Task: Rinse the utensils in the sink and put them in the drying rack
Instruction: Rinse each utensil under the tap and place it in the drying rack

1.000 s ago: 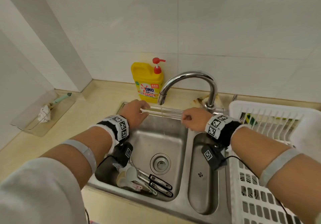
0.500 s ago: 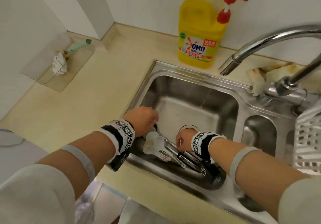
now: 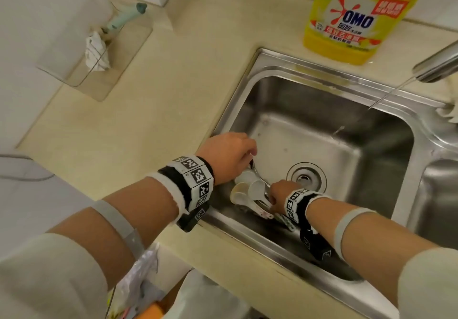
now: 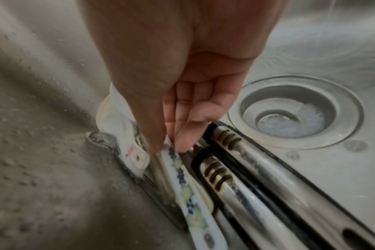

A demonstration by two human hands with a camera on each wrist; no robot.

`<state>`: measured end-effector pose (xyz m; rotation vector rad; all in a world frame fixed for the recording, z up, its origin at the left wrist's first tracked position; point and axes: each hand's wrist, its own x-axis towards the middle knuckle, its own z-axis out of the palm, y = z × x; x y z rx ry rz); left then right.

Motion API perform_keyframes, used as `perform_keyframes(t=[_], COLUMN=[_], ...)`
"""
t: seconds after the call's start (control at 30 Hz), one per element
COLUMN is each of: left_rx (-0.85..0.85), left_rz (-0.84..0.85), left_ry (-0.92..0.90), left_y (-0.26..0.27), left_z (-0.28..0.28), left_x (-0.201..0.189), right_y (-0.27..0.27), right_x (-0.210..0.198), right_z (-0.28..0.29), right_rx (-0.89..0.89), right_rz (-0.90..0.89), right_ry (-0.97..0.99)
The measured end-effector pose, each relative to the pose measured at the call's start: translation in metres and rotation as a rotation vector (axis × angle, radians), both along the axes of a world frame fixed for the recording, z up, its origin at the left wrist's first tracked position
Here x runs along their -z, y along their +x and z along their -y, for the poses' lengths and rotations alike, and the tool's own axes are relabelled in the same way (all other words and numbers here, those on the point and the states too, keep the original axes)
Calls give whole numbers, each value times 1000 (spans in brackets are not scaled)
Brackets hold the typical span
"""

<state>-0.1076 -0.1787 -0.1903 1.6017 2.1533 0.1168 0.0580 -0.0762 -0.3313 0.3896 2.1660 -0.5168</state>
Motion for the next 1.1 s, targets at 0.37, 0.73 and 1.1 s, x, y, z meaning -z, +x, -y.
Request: perform_keyframes(t=[0.37, 0.73, 1.1], left_rx=[-91, -245, -178], left_rz=[95, 707, 591], left_ry=[-121, -113, 48], left_y=[4, 44, 72], left_z=[-16, -124, -181], left_x=[-6, -9, -19], right_y=[22, 102, 134], right_x=[-53, -163, -202], right_z=[-30, -102, -137], right_rx=[293, 958, 1379], right_rz=[-232, -521, -782], right_ry=[-14, 97, -81])
